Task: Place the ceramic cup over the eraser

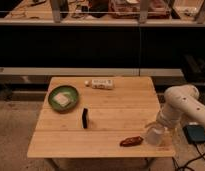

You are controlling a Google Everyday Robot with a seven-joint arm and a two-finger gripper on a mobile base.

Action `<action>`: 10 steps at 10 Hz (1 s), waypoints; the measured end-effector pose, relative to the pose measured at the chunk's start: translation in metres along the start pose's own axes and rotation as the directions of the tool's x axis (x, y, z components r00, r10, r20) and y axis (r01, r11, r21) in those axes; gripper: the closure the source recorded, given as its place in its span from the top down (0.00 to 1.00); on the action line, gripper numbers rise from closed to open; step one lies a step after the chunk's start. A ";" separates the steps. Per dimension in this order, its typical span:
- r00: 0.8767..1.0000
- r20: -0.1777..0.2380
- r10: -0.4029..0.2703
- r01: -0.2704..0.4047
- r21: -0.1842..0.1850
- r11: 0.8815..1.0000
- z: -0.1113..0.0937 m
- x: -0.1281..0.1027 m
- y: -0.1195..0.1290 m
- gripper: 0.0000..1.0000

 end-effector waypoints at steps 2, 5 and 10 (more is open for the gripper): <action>1.000 -0.012 0.001 -0.001 0.001 1.000 0.002 0.002 0.001 0.80; 0.999 -0.049 0.007 -0.007 -0.011 1.000 -0.001 0.003 0.001 0.80; 0.997 -0.072 0.009 -0.011 -0.032 0.999 -0.004 0.000 -0.002 0.80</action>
